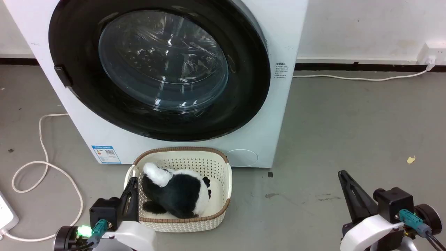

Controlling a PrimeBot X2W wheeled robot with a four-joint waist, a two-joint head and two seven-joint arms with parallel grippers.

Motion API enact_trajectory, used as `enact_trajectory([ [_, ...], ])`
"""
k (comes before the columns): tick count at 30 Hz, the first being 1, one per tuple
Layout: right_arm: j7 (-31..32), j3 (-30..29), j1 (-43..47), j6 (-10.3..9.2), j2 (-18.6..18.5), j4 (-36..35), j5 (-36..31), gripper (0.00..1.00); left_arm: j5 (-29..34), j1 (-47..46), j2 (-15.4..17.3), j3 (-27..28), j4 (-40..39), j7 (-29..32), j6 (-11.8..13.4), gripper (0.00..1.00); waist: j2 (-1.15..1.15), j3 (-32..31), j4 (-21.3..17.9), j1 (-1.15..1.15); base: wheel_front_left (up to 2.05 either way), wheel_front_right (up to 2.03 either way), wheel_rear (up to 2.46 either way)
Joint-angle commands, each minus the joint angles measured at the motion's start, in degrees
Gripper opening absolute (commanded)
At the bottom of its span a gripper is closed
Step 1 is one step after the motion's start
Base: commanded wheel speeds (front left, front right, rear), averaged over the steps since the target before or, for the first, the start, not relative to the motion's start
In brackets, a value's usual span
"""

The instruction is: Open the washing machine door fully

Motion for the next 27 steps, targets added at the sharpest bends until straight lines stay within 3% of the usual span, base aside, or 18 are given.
enact_trajectory([
  [1,0.07,-0.03,0.44,-0.09,0.29,-0.02,-0.37,0.00,0.52,-0.84,0.08,0.03,-0.23,0.02,0.16,0.00,0.00,0.00,0.00,0.00,0.00,0.00,0.00],
  [27,0.07,-0.03,0.44,-0.09,0.29,-0.02,-0.37,0.00,0.52,-0.84,0.08,0.03,-0.23,0.02,0.16,0.00,0.00,0.00,0.00,0.00,0.00,0.00,0.00],
])
